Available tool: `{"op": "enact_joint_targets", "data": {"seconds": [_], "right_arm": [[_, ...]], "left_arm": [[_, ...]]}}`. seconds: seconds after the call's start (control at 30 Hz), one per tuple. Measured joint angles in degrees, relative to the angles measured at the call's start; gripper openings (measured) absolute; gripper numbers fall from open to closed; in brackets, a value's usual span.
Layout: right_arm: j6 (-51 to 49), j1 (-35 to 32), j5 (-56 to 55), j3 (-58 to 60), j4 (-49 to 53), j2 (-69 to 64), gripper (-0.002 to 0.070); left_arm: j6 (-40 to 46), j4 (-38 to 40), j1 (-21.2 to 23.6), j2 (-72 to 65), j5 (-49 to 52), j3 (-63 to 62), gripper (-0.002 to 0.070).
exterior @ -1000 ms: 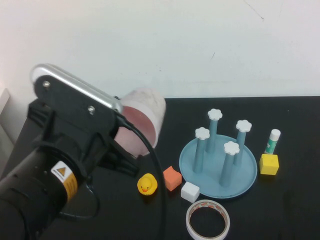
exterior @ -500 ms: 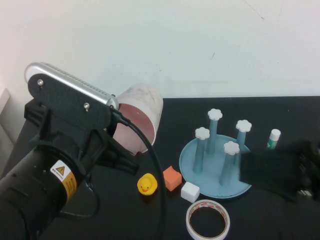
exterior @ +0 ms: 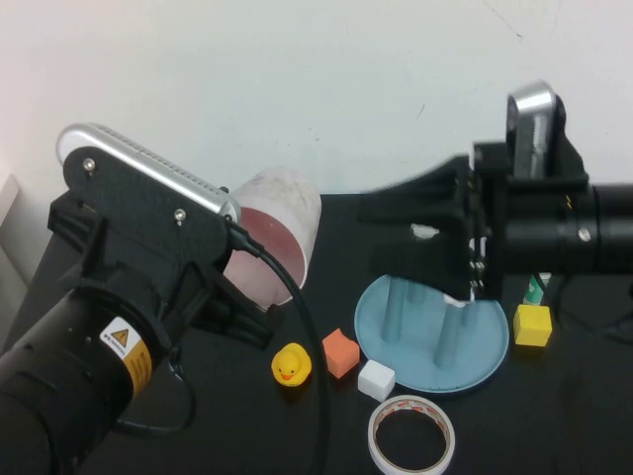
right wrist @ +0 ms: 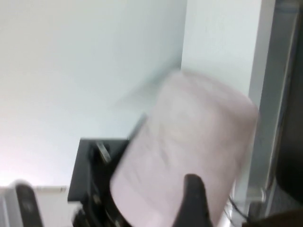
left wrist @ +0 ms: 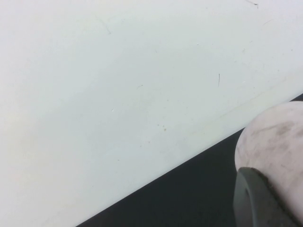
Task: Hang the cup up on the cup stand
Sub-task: Adjust the cup with two arms
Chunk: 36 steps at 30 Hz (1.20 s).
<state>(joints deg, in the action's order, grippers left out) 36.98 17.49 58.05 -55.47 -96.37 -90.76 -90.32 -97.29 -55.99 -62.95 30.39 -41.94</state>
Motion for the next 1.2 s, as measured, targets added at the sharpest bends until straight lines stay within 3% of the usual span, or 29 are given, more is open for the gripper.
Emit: {"op": "enact_joint_targets", "data": {"seconds": [0.5,0.77,1.2], "right_arm": [[-7.7,6.5,-8.0,-7.0,-0.1,-1.8,0.0504],[1.9,6.8,-8.3,-7.1,-0.2,-2.6,0.0503],[9.2,6.8,-6.0,-7.1,-0.4,-2.6,0.0498]], "left_arm": [[1.6,0.0,0.0,0.0,0.1,0.0,0.0006],[1.6,0.0,0.0,0.0,0.1,0.0,0.0006],[1.9,0.0,0.0,0.0,0.1,0.0,0.0006]]}}
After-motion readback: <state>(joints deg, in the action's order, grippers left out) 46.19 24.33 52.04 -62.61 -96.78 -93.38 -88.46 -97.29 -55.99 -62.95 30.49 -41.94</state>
